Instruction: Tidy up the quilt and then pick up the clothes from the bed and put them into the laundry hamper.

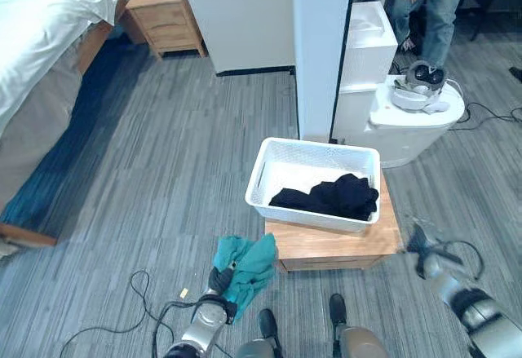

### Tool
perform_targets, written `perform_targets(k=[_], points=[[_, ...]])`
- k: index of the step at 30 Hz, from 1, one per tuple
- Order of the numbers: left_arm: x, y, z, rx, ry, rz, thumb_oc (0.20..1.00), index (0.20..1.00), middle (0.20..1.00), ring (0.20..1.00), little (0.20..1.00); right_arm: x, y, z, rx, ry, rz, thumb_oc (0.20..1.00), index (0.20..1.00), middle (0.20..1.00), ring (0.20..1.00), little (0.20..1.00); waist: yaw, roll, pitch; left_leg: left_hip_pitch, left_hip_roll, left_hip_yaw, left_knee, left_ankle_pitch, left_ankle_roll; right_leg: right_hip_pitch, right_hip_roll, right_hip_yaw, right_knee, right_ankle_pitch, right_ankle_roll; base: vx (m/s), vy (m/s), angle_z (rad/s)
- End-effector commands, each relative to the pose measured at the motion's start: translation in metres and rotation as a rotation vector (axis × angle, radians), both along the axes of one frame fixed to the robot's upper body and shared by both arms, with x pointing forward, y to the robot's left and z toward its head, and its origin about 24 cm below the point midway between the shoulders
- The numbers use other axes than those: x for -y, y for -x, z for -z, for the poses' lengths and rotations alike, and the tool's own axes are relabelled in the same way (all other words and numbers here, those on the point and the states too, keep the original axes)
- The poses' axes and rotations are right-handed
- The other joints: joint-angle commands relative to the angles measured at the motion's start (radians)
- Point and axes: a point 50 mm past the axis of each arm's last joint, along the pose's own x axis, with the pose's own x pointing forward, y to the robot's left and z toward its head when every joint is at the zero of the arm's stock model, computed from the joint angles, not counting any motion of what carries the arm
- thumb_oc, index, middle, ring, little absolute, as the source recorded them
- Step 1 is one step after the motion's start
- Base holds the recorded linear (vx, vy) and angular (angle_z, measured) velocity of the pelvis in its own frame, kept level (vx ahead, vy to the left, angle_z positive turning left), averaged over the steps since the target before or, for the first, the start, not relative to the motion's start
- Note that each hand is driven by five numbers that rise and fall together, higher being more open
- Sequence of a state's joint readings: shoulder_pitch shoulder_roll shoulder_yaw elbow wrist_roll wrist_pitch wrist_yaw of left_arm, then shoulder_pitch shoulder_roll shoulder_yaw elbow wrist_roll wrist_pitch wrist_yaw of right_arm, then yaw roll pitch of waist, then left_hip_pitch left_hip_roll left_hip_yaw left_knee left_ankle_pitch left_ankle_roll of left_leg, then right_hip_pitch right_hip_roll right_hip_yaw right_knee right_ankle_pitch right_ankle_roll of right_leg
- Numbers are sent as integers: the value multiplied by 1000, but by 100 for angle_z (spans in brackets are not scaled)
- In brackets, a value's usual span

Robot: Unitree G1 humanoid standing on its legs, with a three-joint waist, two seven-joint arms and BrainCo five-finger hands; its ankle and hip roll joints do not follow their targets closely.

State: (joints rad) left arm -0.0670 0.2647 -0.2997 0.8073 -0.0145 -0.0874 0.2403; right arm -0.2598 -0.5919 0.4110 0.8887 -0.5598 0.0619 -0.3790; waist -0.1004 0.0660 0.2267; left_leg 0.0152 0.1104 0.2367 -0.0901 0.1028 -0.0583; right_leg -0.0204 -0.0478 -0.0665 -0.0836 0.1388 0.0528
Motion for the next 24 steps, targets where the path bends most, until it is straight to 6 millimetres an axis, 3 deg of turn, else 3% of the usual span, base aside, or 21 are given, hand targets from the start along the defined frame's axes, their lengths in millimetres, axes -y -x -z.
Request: perform_targets(k=[1, 2, 3, 5, 6, 8, 9, 10, 13, 15, 17, 22, 24], points=[[-8, -24, -26, 169, -64, 52, 200, 200, 200, 200, 200, 7, 2, -9, 117, 122, -1, 1000, 1000, 1000, 1000, 1000, -17, -72, -32, 68, 26, 25, 3, -106, -56, 53, -73, 65, 1, -153, 105, 0, 0, 0], [-5, -40, -51, 318, -33, 56, 200, 200, 200, 200, 200, 11, 34, 15, 48, 81, 66, 1000, 1000, 1000, 1000, 1000, -32, -73, -40, 78, 27, 29, 3, -109, -56, 61, -74, 67, 2, -155, 107, 11, -13, -5], [-5, -46, -63, 375, -26, 60, 200, 200, 200, 200, 200, 10, 46, 25, 17, 35, 104, 1000, 1000, 1000, 1000, 1000, -38, -73, -43, 80, 27, 30, 3, -110, -57, 62, -73, 68, 3, -154, 108, 3, -11, -4], [-5, -46, -63, 374, -27, 61, 200, 200, 200, 200, 200, 9, 47, 25, 16, 34, 105, 1000, 1000, 1000, 1000, 1000, -37, -74, -44, 80, 27, 30, 3, -110, -57, 62, -73, 69, 3, -155, 108, -3, 1, -6], [-5, -63, -94, 518, 15, 52, 200, 200, 200, 200, 200, 13, 83, 50, -72, -104, 283, 1000, 1000, 1000, 1000, 1000, -55, -74, -44, 91, 27, 33, 3, -113, -57, 71, -72, 74, 5, -158, 109, -12, 1, -16], [-11, -76, -127, 650, 26, 62, 200, 200, 200, 200, 200, 15, 109, 66, -159, -186, 409, 1000, 1000, 1000, 1000, 1000, -67, -74, -48, 95, 29, 40, 3, -112, -58, 71, -69, 81, 4, -156, 108, -11, -1, -5], [-18, -87, -162, 786, 17, 76, 200, 200, 200, 200, 200, 20, 137, 78, -251, -214, 512, 1000, 1000, 1000, 1000, 1000, -79, -71, -52, 100, 29, 45, 3, -112, -60, 73, -68, 87, 3, -155, 108, 0, 0, 0], [-18, -87, -162, 786, 16, 76, 200, 200, 200, 200, 200, 20, 137, 78, -251, -215, 512, 1000, 1000, 1000, 1000, 1000, -79, -71, -52, 99, 30, 45, 3, -112, -60, 72, -67, 87, 3, -155, 108, -1, -3, -7], [-26, -98, -214, 991, 1, 82, 200, 200, 200, 200, 200, 21, 171, 89, -361, -249, 627, 1000, 1000, 1000, 1000, 1000, -98, -65, -61, 109, 32, 55, 3, -113, -63, 75, -65, 99, 1, -157, 108, 16, -7, -13], [-27, -104, -234, 1070, 23, 61, 200, 200, 200, 200, 200, 17, 181, 93, -383, -285, 650, 1000, 1000, 1000, 1000, 1000, -116, -61, -68, 118, 32, 63, 3, -115, -64, 77, -62, 111, 1, -159, 106, 31, -8, -10], [-26, -110, -240, 1084, 6, 56, 200, 200, 200, 200, 200, 14, 180, 94, -380, -299, 636, 1000, 1000, 1000, 1000, 1000, -130, -59, -70, 125, 33, 70, 3, -116, -64, 79, -60, 119, 0, -159, 104, 30, -4, -16], [-25, -123, -242, 1058, -36, 60, 200, 200, 200, 200, 200, 11, 174, 94, -366, -310, 603, 1000, 1000, 1000, 1000, 1000, -151, -54, -67, 128, 34, 84, 3, -116, -65, 73, -58, 134, -1, -156, 106, 12, 0, -10], [-24, -142, -229, 931, -210, 95, 200, 200, 200, 200, 200, 15, 155, 85, -296, -316, 567, 1000, 1000, 1000, 1000, 1000, -192, -49, -41, 103, 33, 97, 3, -105, -67, 31, -53, 154, 10, -145, 113, -79, -22, -18]])
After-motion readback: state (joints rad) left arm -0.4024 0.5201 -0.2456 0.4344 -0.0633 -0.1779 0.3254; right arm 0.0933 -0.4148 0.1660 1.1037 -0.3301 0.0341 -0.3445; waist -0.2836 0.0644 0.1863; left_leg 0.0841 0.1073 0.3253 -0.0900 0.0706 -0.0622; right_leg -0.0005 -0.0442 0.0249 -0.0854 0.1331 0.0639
